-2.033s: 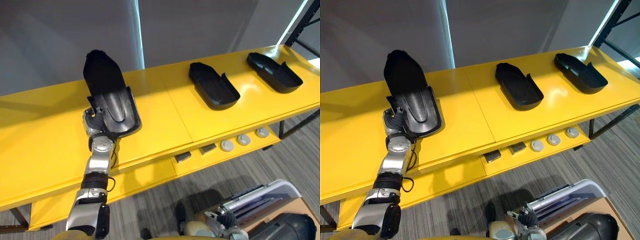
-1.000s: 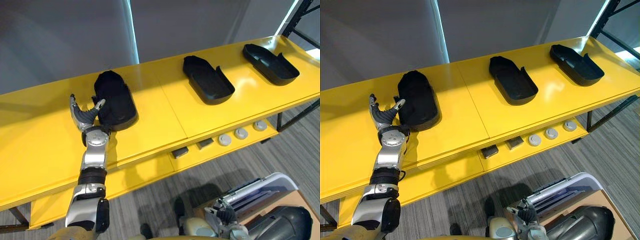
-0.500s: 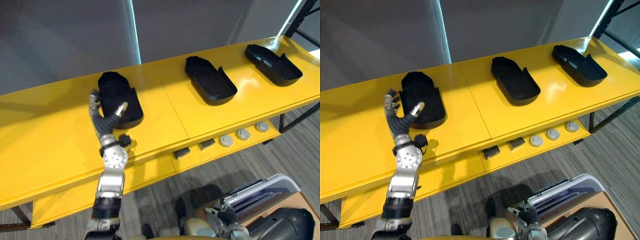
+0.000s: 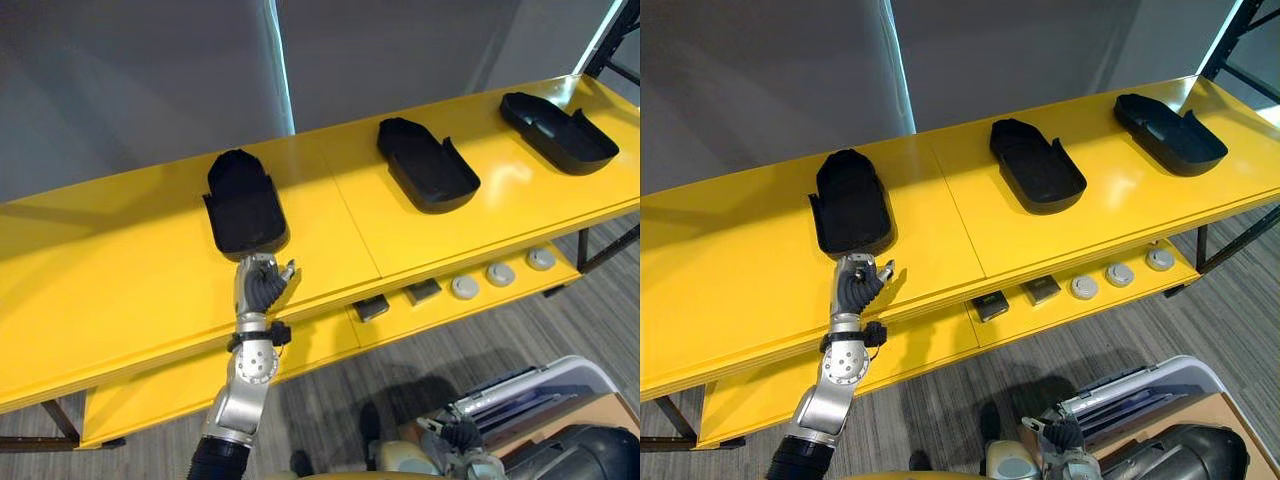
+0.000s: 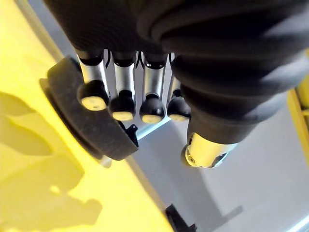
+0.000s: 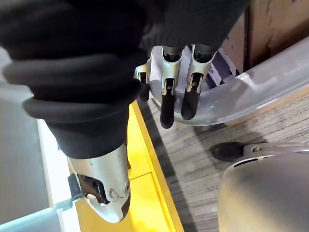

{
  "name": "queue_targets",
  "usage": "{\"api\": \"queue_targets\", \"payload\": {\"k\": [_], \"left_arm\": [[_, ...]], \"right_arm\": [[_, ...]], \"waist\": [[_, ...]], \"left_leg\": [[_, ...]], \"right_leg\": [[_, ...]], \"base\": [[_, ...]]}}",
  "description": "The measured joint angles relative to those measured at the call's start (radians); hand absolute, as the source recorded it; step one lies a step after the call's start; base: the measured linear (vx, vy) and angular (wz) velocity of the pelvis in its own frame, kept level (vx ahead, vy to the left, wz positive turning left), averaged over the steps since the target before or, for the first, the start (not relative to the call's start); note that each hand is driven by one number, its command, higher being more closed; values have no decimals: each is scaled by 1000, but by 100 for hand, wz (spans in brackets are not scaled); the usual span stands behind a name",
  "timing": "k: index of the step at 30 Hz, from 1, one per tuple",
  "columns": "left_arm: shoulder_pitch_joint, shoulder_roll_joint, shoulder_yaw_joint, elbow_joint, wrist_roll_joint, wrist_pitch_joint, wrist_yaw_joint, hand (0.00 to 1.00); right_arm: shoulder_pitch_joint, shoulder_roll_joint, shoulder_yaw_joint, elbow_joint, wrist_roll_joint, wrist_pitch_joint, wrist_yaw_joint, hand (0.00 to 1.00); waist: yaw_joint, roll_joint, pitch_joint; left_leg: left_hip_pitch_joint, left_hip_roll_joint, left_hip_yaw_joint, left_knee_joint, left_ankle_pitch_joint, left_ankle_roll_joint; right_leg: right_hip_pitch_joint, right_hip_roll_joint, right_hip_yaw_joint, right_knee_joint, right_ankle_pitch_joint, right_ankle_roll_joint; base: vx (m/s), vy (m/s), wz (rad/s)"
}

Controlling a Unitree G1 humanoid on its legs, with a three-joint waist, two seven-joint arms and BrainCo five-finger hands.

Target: Walk over and take plastic housings, then place them on the shelf

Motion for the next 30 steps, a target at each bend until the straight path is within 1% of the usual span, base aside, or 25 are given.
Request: {"api": "queue_targets", "payload": {"k": [2, 4, 7, 8, 12, 14, 16, 20, 30], "left_arm": [[-13, 8, 2, 29, 4, 12, 2, 100], [-31, 13, 4, 38, 5, 13, 2, 100], [-97, 30, 36, 93, 6, 31, 5, 100], [-132, 50, 47, 121, 6, 43, 5, 100], [-179, 69, 77, 163, 7, 57, 5, 100], [-187, 85, 84, 171, 15, 65, 5, 100], [-198, 86, 91, 176, 16, 77, 4, 100], [-209, 88, 109, 187, 26, 77, 6, 100], [-206, 86, 110, 172, 21, 73, 9, 100]], "right_arm": [[-5, 0, 0, 12, 0, 2, -2, 0], [-5, 0, 0, 15, 0, 3, -3, 0], [-6, -3, -1, 15, 0, 4, -3, 0], [-7, -2, 0, 14, 0, 4, -2, 0], [-8, -2, 0, 14, 0, 4, -1, 0], [-12, -2, 0, 13, 0, 4, 0, 0], [-13, -2, -1, 13, 0, 3, 5, 0], [-22, -1, -1, 12, 0, 4, 15, 0], [-25, 1, -3, 15, 0, 6, 15, 0]], "waist": [[-1, -3, -4], [0, -5, -4], [-2, -5, -5], [-4, -5, -4], [-13, -6, -4], [-25, -7, -3], [-26, -8, -3], [-27, -9, -3], [-27, -11, -2]], "left_leg": [[12, -1, 1, -3, 1, 1], [14, -1, 3, -3, 3, 5], [15, -2, 9, -3, 4, 6], [15, -2, 9, -3, 3, 6], [14, -2, 9, -3, 3, 7], [13, -2, 10, -3, 3, 7], [11, -2, 17, -3, 1, 6], [5, 0, 24, -3, 0, 3], [6, 0, 25, -5, 2, 7]], "right_leg": [[1, 0, 0, 0, 2, -2], [2, 0, 0, 0, 3, -3], [2, -1, 2, 0, 3, -3], [1, -1, 2, -1, 3, -3], [-1, -1, 2, -2, 3, -3], [-2, -1, 3, -4, 3, -3], [-7, 0, 6, -4, 3, -3], [-17, 3, 15, -4, 3, -3], [-17, 3, 16, -1, 3, -3]], "base": [[51, 43, 0], [56, 42, -1], [25, 42, -3], [0, 0, 0], [0, 0, 0], [-13, 5, -2], [-31, 7, -8], [-22, 4, -6], [0, 0, 0]]}}
